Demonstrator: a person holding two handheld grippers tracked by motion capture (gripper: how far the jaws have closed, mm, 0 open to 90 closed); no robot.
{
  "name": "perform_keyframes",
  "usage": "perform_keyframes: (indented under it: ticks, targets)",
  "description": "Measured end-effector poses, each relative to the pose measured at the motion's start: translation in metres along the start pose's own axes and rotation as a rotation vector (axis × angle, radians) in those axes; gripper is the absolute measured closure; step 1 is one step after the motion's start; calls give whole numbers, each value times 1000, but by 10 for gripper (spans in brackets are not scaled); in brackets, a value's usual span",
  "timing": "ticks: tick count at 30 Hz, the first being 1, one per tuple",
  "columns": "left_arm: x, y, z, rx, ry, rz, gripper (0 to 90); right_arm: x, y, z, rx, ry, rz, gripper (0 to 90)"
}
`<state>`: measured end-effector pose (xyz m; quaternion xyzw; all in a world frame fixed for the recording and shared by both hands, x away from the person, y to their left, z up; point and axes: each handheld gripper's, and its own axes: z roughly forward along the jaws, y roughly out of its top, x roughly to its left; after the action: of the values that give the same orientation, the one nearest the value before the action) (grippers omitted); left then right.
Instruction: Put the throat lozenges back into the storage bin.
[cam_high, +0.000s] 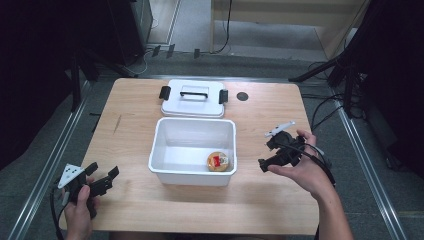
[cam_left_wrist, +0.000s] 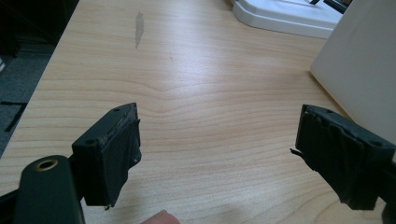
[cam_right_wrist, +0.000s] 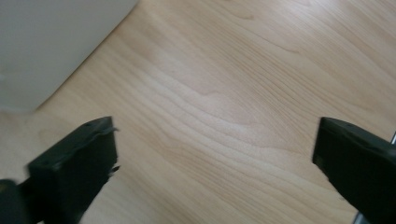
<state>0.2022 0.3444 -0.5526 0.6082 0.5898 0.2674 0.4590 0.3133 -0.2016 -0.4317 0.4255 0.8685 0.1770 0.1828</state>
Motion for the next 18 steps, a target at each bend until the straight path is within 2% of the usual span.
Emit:
perform_keyframes:
  ticks: [3, 4, 5, 7, 8, 9, 10, 11, 12, 15, 18]
  targets:
    - [0, 0, 0, -1, 0, 0, 148, -4, -16, 7, -68, -27, 82, 0]
    - [0, 0, 0, -1, 0, 0, 148, -4, -16, 7, -68, -27, 82, 0]
    - [0, 0, 0, -2, 0, 0, 148, -5, -26, 12, -106, -45, 134, 0]
    - [0, 0, 0, -1, 0, 1, 148, -6, -30, 13, -122, -53, 150, 0]
    - [0, 0, 0, -1, 0, 1, 148, -7, -34, 15, -140, -63, 176, 0]
    - [0, 0, 0, -1, -1, 0, 148, -9, -43, 18, -177, -85, 232, 0]
    - [0, 0, 0, -1, -1, 0, 147, -9, -43, 18, -177, -85, 232, 0]
    - [0, 0, 0, -1, -3, -1, 147, -13, -53, 20, -220, -101, 277, 0]
    - [-1, 0, 0, -1, -3, 0, 147, -13, -53, 20, -220, -101, 277, 0]
    - [0, 0, 0, 0, -1, 0, 147, -19, -72, 26, -262, -140, 343, 0]
    - [-1, 0, 0, -2, -1, 0, 147, -24, -87, 29, -288, -150, 397, 0]
